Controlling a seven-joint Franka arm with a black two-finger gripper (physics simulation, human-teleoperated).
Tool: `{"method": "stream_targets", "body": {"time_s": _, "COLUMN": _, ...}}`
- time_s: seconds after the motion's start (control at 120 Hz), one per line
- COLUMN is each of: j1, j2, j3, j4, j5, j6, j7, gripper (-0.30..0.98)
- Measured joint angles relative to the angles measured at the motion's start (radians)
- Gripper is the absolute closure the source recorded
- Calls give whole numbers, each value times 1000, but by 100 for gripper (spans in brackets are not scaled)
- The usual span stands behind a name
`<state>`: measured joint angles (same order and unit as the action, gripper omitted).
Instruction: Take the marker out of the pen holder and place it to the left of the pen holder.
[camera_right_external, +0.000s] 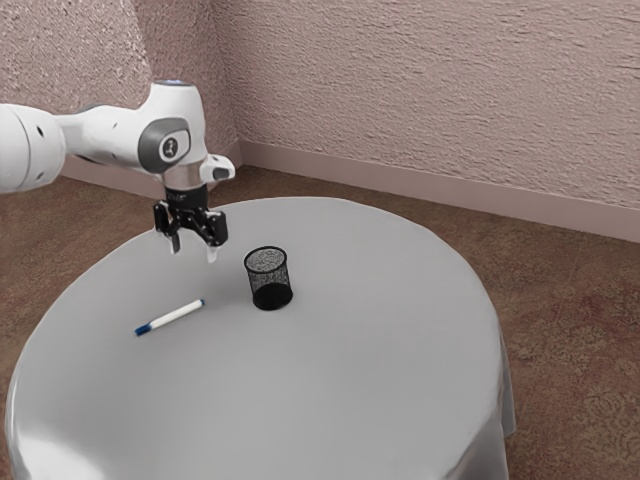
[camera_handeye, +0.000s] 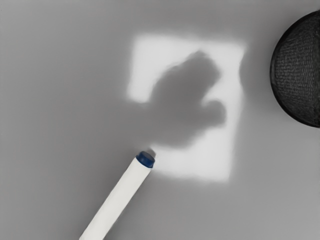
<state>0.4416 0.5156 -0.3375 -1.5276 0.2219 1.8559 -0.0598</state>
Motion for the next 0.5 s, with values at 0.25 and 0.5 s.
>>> {"method": "stream_targets", "body": {"time_s": 0.25, "j1": 2, "j2": -51, "j3": -27, "j4": 22, "j5": -1, "j6": -9, "j7": 2, "gripper": 2}}
{"method": "stream_targets", "body": {"time_s": 0.5, "j1": -5, "j2": -272, "j3": -89, "j4": 56, "j5": -13, "j6": -48, "j7": 4, "gripper": 1}}
